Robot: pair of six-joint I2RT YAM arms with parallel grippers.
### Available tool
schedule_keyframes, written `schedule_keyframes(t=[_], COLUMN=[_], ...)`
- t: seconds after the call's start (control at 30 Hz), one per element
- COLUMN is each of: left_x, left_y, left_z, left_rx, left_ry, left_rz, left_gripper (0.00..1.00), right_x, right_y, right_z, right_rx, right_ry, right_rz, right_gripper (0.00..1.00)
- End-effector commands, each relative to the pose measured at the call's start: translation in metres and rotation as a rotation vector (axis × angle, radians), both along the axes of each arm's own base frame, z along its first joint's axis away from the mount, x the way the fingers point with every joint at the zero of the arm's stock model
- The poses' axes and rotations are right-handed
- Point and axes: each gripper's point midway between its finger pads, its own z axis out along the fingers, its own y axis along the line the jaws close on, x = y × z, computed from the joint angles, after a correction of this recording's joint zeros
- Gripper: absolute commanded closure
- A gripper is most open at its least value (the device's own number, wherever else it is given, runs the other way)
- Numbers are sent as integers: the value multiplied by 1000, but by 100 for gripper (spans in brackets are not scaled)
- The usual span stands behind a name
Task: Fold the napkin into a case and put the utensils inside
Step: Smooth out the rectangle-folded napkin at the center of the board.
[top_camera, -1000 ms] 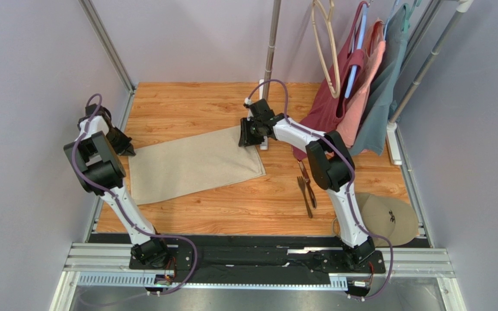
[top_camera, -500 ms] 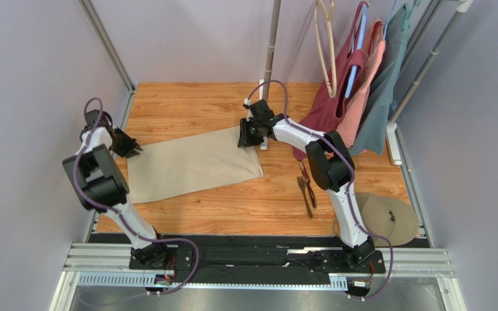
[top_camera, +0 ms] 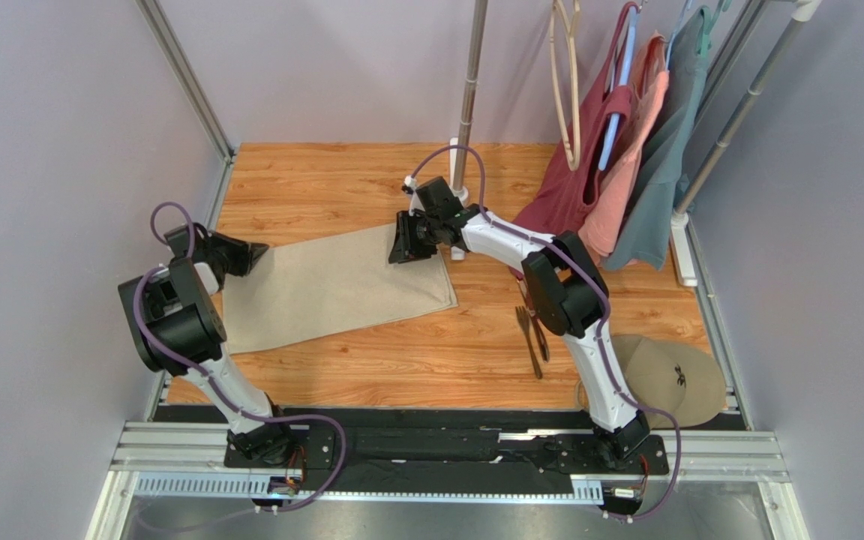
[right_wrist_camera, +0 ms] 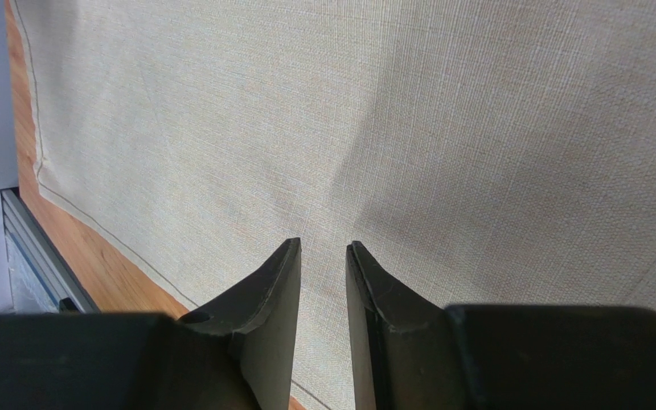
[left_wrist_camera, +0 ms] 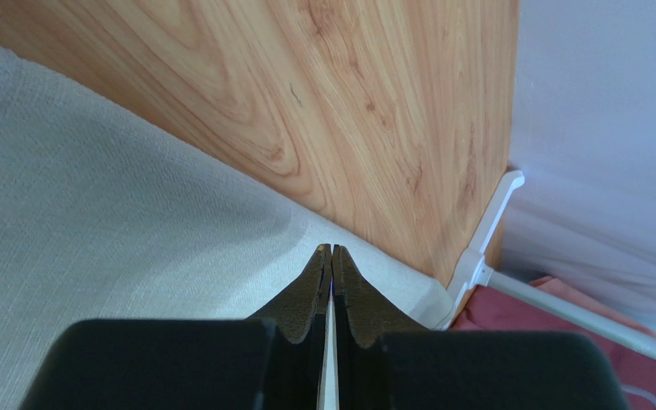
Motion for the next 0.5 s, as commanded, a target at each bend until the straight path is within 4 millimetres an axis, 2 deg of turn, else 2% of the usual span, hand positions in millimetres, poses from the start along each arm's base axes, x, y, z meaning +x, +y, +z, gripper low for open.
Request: schedule_keyframes(t=[0.0, 0.23, 0.33, 0.4, 0.47], left_x=[27, 31, 24, 20, 23], left_y=[19, 39, 48, 62, 67], left_z=[17, -18, -35, -45, -42], left_rx=[34, -23, -58, -40, -77], left_ry=[-143, -74, -12, -2, -44], left_rz=[47, 118, 138, 158, 171], left_gripper=[92, 92, 92, 92, 90], right_x=[7, 4, 6, 7, 7], right_y=[8, -1, -3, -3, -4], right_z=[12, -3, -4, -2, -4], right_rx=[63, 33, 32, 38, 33], right_ry=[-22, 0, 3, 4, 6], right_rz=[1, -12, -20, -22, -24], right_gripper=[71, 71, 71, 71, 71])
